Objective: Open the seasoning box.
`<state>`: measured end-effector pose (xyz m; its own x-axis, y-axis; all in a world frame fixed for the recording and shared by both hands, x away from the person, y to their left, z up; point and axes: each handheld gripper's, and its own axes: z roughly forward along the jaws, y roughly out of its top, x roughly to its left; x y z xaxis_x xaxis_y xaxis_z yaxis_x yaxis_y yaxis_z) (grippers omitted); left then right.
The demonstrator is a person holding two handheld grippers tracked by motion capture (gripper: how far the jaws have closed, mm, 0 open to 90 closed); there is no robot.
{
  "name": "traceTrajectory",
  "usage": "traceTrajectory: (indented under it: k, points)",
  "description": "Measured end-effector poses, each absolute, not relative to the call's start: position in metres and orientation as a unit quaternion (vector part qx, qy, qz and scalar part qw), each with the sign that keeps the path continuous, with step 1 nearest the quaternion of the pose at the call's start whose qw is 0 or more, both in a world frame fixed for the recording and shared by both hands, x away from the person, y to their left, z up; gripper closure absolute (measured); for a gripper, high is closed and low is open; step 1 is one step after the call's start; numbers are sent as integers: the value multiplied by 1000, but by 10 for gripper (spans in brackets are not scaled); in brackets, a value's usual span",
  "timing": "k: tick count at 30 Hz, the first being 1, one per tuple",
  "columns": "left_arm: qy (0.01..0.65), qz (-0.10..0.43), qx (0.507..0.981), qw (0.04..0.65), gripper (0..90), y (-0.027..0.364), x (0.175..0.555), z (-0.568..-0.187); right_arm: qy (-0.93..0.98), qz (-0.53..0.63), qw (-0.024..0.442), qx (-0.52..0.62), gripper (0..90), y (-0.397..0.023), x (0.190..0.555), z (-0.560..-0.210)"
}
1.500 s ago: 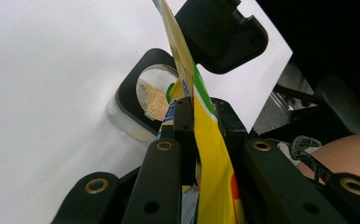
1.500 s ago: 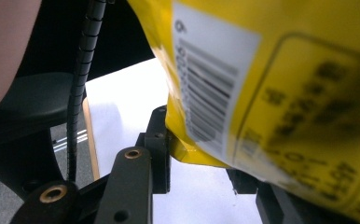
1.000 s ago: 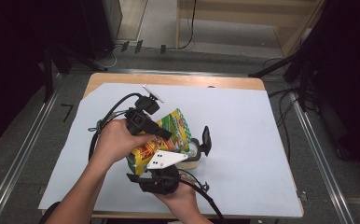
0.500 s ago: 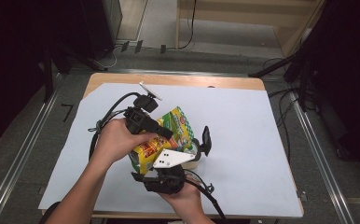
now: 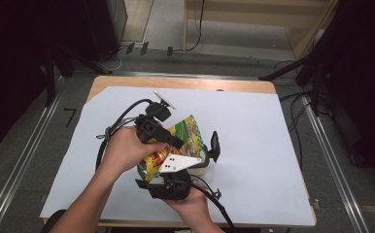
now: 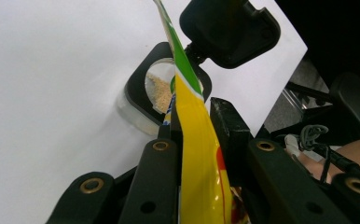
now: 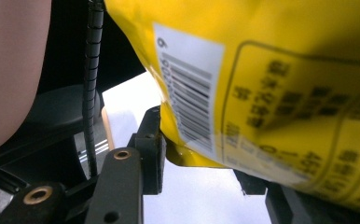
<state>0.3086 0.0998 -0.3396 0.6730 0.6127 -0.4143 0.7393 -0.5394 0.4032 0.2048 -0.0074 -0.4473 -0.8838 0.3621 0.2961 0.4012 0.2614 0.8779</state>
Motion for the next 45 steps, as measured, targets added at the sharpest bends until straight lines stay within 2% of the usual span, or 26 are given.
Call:
traceTrajectory:
  k: [3, 5, 10, 21, 27, 32, 45]
  points:
    - [389, -124, 867, 285, 813, 100, 312, -340, -798, -556, 4, -233, 591, -5, 204, -446]
    - [389, -135, 865, 286, 815, 101, 315, -341, -801, -553, -2, -231, 617, -3, 204, -445]
    - [379, -154, 868, 283, 814, 98, 321, -339, -797, -558, 6, -230, 657, -3, 206, -442]
    - [359, -138, 895, 226, 835, 80, 337, -332, -777, -579, 33, -244, 671, -9, 211, -439]
    - [360, -126, 902, 203, 842, 73, 338, -332, -782, -574, 20, -243, 666, -10, 210, -439]
    - [367, -132, 899, 200, 842, 73, 342, -334, -790, -567, -11, -234, 655, -8, 207, -437]
    - [366, -134, 897, 210, 841, 76, 343, -336, -793, -560, -17, -238, 657, -7, 208, -438]
